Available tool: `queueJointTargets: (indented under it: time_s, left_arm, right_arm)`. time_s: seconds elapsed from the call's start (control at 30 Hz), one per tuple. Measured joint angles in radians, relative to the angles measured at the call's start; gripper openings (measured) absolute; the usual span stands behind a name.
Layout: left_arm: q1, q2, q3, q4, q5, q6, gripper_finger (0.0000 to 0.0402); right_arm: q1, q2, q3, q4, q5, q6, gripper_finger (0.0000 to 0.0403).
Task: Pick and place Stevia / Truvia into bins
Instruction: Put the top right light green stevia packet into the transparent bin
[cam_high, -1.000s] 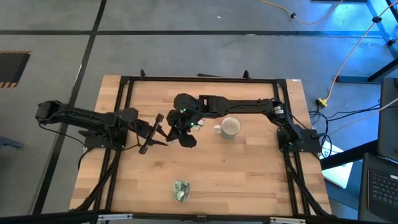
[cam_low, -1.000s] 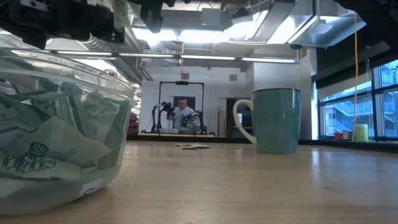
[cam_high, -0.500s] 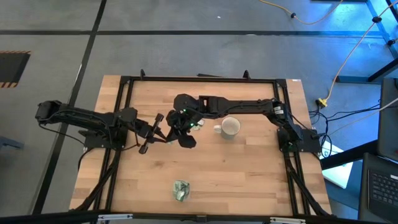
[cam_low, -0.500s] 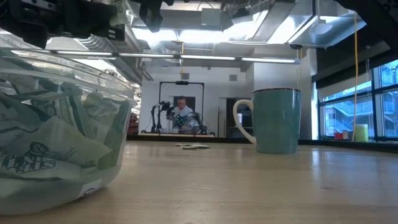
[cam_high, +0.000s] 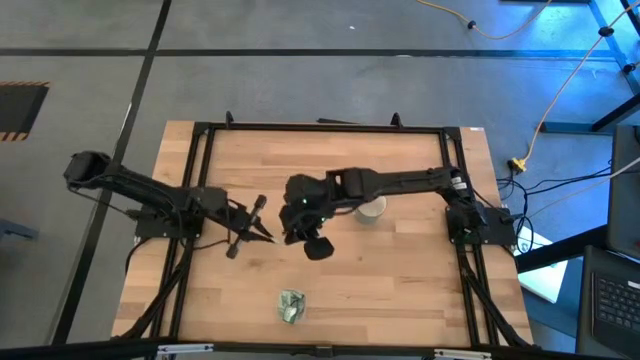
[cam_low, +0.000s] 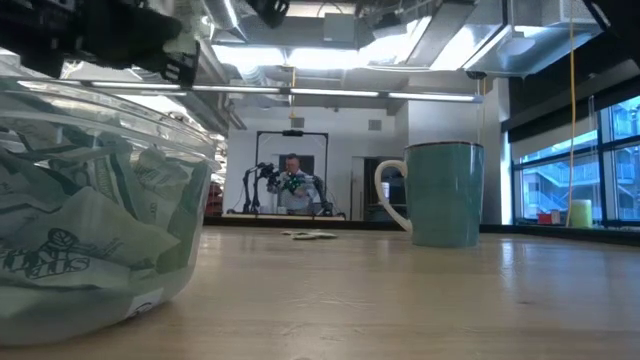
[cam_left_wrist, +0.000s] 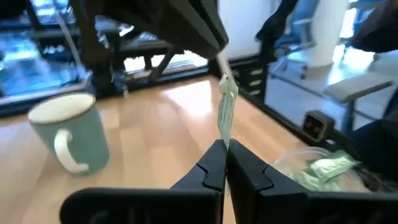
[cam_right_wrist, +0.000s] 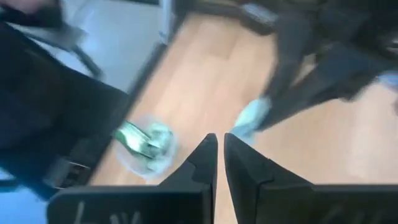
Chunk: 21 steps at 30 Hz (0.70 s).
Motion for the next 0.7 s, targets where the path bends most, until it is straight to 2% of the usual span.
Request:
queueJointTargets:
  time_s: [0.1, 0.2, 0.3, 0.5, 0.63, 0.7]
  left_arm:
    - [-0.086, 0.080, 0.026, 0.006, -0.094, -0.019, 0.0004]
    - [-0.170, 0.159, 0.085, 0.012, -0.101, -0.030, 0.0004]
    - [-0.252, 0.235, 0.151, -0.012, -0.148, -0.033, 0.0004]
    - [-0.408, 0.332, 0.284, -0.144, -0.286, -0.034, 0.0004]
    - [-0.494, 0.359, 0.343, -0.192, -0.399, -0.076, 0.0004]
    - [-0.524, 0.376, 0.365, -0.206, -0.430, -0.109, 0.0003]
  right_arm:
    - [0.040, -0.013, 0.000, -0.043, 0.082, -0.017, 0.0034]
    - [0.066, -0.020, -0.006, -0.059, 0.082, -0.033, 0.0034]
    - [0.077, -0.037, -0.060, 0.009, 0.085, -0.038, 0.0034]
    - [0.073, -0.117, -0.302, 0.257, 0.090, 0.035, 0.0035]
    - [0.088, -0.254, -0.506, 0.485, 0.104, 0.072, 0.0035]
    - [0.109, -0.333, -0.628, 0.589, 0.147, 0.098, 0.0035]
